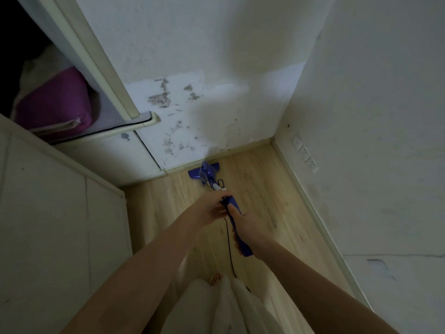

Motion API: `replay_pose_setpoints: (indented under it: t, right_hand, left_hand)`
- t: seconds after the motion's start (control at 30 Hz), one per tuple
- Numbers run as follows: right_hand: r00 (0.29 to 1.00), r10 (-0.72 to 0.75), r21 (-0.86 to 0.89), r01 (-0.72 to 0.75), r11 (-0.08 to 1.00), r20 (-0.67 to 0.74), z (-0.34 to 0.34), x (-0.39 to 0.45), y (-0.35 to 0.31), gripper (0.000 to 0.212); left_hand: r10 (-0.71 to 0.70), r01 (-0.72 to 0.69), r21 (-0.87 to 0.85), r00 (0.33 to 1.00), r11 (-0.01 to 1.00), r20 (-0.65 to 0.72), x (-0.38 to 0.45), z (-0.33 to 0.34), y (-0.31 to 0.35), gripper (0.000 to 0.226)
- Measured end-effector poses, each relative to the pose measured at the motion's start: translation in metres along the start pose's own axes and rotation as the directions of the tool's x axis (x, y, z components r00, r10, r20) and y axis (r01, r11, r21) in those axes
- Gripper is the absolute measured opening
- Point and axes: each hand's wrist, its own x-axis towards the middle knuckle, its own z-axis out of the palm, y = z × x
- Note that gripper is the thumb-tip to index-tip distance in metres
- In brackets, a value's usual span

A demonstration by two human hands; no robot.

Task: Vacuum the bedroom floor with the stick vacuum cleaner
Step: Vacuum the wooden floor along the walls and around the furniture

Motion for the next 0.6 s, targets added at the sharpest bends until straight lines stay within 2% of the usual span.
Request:
replay_pose_setpoints:
  t: [0.2, 0.6]
  right_hand:
    - [1.000, -0.029, -0.014, 0.028, 1.000, -0.009, -0.005, 0.010, 0.000, 0.057]
    - [0.999, -0.016, -0.032, 0.017, 0.999, 0.031, -0.026, 0.011, 0.004, 0.056]
  left_hand:
    - [0.023, -0.027, -0.056, 0.998, 0.998, -0.065, 0.001, 0.012, 0.002, 0.042]
    - [0.056, -0.060, -0.059, 0.997, 0.996, -0.056, 0.000, 0.027, -0.003, 0.042]
